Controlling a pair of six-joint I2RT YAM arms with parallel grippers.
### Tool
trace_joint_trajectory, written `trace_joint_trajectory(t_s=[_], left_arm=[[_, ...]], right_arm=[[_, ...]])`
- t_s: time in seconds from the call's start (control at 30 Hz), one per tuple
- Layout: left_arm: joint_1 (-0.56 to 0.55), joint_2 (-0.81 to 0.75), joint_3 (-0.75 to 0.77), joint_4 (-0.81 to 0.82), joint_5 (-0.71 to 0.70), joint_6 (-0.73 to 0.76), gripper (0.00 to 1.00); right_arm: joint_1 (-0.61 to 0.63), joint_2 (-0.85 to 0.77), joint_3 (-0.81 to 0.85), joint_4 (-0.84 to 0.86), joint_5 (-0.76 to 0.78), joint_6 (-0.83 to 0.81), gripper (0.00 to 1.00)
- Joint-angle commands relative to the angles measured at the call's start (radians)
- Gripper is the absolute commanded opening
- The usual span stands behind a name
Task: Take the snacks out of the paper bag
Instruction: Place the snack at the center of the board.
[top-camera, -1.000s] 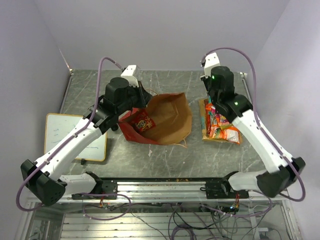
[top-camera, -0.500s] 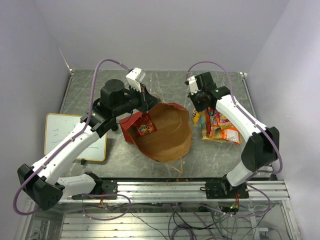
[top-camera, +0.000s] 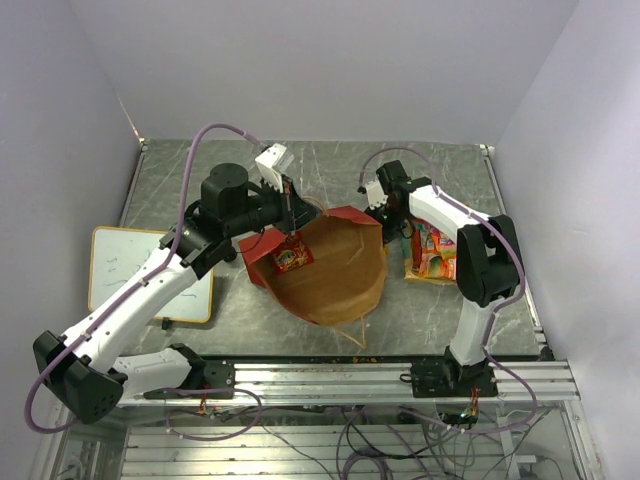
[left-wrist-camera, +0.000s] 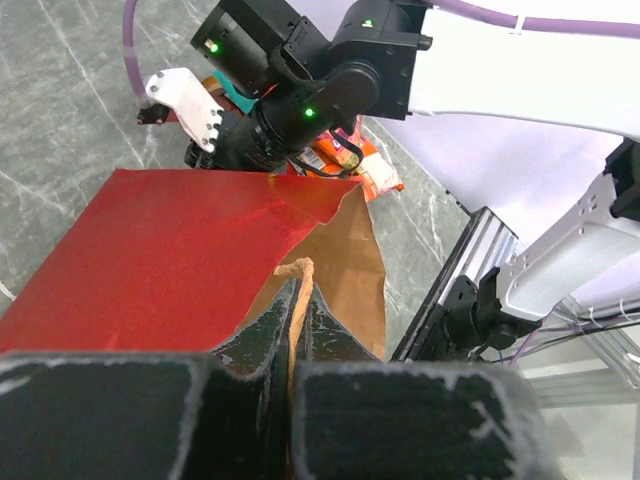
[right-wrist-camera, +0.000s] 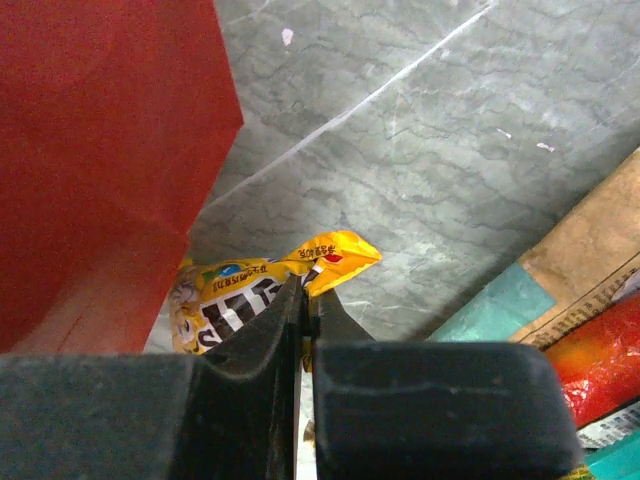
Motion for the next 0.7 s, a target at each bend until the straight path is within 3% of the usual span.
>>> trace_joint_trajectory(t_s=[0.0,0.13,0.43,0.67], left_arm=[[0.003,-0.017,-0.018,0.024,0.059,-0.019,0.07],[0.003,0.007,-0.007,0.002,0.132,-0.069,0.07],[-0.004,-0.024,-0.057,-0.030,0.222,-0.111,0.07],[-0.008,-0.035,-0.054,-0.114,0.233,-0.037,0.07]], right_arm=[[-0.011,0.013,-0.012,0.064,0.007,0.014,0.04],[-0.011,0.016,-0.010,0.112,0.020,0.029,0.13],[-0.010,-0.125,-0.019,0.210,0.087,0.054,0.45],[-0.010,-0.349,-0.148,0.399,0.048,0.045,0.51]])
